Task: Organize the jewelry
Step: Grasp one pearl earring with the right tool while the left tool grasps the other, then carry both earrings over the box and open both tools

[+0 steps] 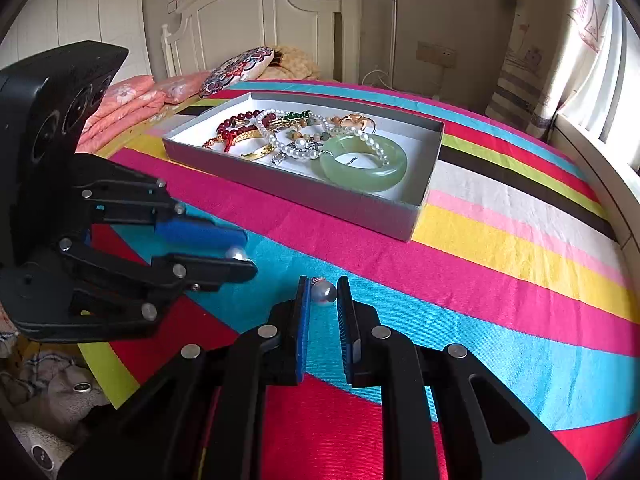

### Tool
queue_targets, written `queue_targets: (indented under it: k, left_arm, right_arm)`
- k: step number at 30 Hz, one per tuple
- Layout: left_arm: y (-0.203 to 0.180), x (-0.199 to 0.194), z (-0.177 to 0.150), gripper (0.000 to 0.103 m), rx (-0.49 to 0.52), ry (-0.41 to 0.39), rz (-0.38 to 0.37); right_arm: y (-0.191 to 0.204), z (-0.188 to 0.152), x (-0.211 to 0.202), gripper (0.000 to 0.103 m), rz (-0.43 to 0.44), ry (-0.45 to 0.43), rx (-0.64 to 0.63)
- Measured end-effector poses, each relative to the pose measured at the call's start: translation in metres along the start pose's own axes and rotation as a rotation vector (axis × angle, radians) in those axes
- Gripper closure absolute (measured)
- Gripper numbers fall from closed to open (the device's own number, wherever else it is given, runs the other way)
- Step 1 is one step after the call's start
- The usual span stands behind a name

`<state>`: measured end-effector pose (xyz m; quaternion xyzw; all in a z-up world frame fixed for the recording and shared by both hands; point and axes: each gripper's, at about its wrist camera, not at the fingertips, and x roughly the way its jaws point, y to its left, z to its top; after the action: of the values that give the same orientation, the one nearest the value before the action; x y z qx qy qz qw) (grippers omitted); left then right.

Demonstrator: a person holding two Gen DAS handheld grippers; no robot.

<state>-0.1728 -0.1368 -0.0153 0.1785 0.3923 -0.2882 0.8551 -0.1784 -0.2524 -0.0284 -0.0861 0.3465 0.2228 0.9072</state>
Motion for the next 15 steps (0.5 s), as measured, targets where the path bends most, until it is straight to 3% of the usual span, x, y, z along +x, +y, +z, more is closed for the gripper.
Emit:
queue_targets:
  k: [7,15]
  left_arm:
    - [0.005,-0.015,-0.001,0.090,-0.028,-0.070,0.047]
    - [0.021,-0.027,0.026,0.090,-0.083,-0.124,0.064]
  right_arm:
    - [-0.003,0.002,-0.006,0.088,-0.005,-0.045,0.017]
    - [-0.004,0.021,-0.008,0.088,-0.021,-0.101,0.009]
